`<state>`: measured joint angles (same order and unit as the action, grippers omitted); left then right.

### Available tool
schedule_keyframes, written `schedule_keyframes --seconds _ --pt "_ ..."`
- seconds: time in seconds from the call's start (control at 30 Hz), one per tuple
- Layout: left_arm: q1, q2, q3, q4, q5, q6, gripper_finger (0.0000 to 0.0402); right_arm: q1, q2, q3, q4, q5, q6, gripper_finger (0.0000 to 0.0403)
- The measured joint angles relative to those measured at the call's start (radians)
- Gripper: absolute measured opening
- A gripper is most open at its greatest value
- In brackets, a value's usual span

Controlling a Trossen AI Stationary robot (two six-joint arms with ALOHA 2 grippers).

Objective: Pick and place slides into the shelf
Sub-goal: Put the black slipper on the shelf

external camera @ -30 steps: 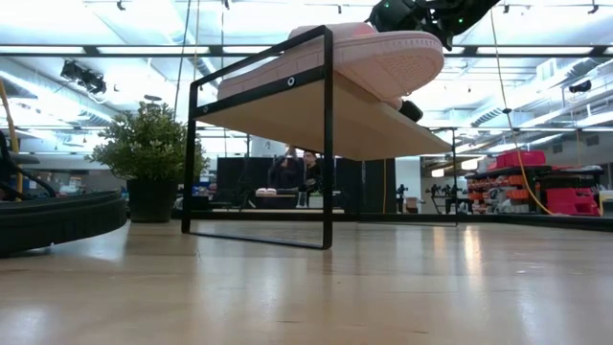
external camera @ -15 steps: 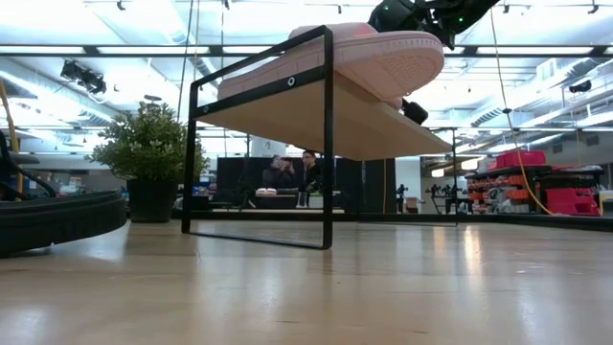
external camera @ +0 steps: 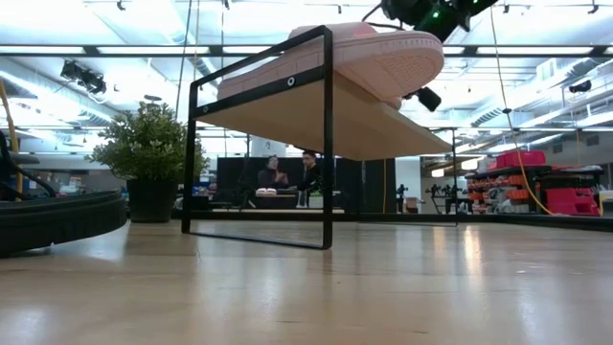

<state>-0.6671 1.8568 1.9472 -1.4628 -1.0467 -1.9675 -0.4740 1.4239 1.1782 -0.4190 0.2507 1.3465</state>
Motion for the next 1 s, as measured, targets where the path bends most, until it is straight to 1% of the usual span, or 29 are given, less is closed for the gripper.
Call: schedule_keyframes --seconds 0.17,0.33,0.43,0.53,0.67,0.73,0.83,0.9,1.0 --pt "-0.022 0.0 0.0 0.0 0.046 -0.011 0.0107 0.008 -0.072 -0.001 -0.075 0.014 -0.035 0.0144" --pt "-0.072 0.013 -0.002 0.018 0.045 -0.068 0.0107 0.059 -0.167 -0.001 -0.133 0.035 -0.098 0.0151" --pt "-0.112 0.027 -0.021 0.081 -0.013 -0.098 0.0107 0.103 -0.227 -0.001 -0.138 0.044 -0.146 0.0151" --pt "-0.145 0.03 -0.065 0.192 -0.073 -0.105 0.0107 0.16 -0.282 -0.001 -0.139 0.041 -0.199 0.0151" --pt "-0.18 0.031 -0.113 0.33 -0.092 -0.099 0.0107 0.276 -0.341 -0.001 -0.134 -0.02 -0.226 0.0151" --pt "-0.19 0.03 -0.141 0.426 -0.097 -0.066 0.0107 0.359 -0.357 -0.001 -0.134 -0.036 -0.226 0.0151" --pt "-0.208 0.032 -0.15 0.559 -0.117 0.036 0.0107 0.491 -0.361 -0.001 -0.13 -0.025 -0.214 0.015" --pt "-0.213 0.03 -0.149 0.656 -0.126 0.131 0.0107 0.569 -0.352 -0.001 -0.13 0.01 -0.184 0.0149" --pt "-0.213 0.03 -0.149 0.803 -0.116 0.294 0.0107 0.657 -0.328 -0.001 -0.121 0.066 -0.162 0.0149"
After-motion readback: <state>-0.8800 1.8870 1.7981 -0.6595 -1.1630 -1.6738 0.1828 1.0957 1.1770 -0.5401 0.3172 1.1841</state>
